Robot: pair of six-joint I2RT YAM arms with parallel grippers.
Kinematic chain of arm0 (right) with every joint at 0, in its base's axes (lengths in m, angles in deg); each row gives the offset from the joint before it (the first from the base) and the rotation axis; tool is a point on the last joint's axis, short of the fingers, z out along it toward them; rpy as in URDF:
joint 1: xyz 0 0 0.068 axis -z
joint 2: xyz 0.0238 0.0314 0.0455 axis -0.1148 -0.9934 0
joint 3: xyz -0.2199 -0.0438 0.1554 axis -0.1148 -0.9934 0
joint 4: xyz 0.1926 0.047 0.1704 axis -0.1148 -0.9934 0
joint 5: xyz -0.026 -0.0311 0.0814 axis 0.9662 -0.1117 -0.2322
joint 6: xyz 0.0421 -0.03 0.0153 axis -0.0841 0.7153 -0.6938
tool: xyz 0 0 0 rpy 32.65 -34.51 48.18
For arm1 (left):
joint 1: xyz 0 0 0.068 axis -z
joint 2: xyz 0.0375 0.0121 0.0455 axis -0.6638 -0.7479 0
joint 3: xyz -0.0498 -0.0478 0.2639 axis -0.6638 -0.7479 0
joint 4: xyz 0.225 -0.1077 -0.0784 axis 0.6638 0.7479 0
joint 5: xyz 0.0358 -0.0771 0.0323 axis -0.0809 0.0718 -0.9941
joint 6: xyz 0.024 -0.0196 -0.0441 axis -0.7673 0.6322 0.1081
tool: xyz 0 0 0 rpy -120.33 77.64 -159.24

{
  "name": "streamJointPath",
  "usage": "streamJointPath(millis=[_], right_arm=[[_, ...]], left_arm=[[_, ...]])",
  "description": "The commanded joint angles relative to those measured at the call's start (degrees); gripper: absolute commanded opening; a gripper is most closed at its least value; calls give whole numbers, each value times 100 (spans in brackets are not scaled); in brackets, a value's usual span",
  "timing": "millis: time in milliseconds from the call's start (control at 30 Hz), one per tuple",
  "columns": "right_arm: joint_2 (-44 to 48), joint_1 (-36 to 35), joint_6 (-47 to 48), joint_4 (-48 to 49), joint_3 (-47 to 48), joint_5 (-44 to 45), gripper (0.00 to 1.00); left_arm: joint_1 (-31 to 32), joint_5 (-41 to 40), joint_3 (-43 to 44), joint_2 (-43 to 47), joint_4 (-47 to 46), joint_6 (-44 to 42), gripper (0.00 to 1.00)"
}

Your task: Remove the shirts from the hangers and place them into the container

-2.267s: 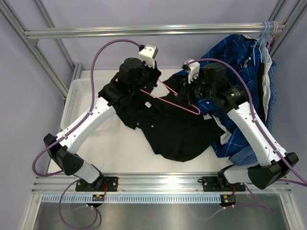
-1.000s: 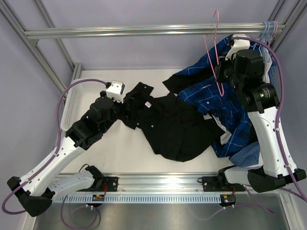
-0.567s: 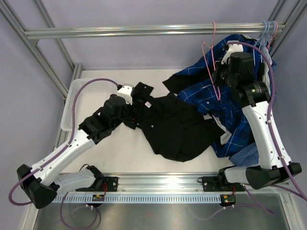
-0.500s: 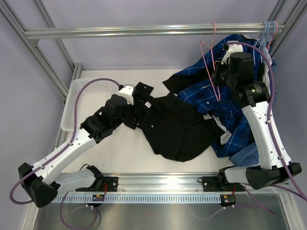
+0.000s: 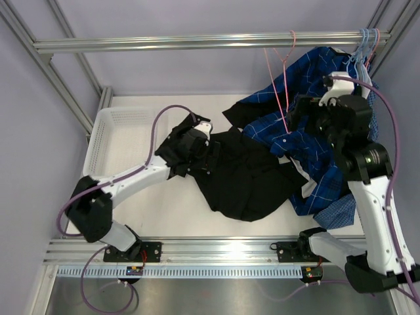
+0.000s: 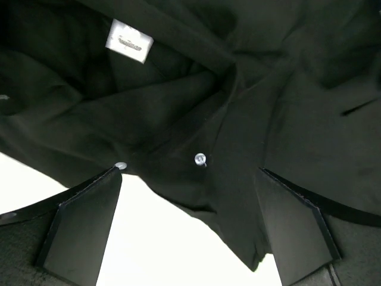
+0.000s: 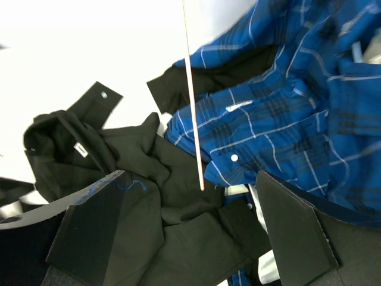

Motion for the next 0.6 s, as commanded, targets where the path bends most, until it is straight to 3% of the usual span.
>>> streamJointPath(millis=[0,267,533,567], right_arm=[[512,31,-26,179,-252,-7,100],[1215,31,-17,347,-1149,-235,99],[1435,31,79,347,-1527,-412,99],[1427,31,114,355,-1545,-403,99]], left_arm=[[61,-152,656,-748,-575,115,99],[61,-196,1798,-2725,-663,168,99],[158,-64,1642,-3325,-540,466,98],[166,-3,1563,-3325,-548,501,92]])
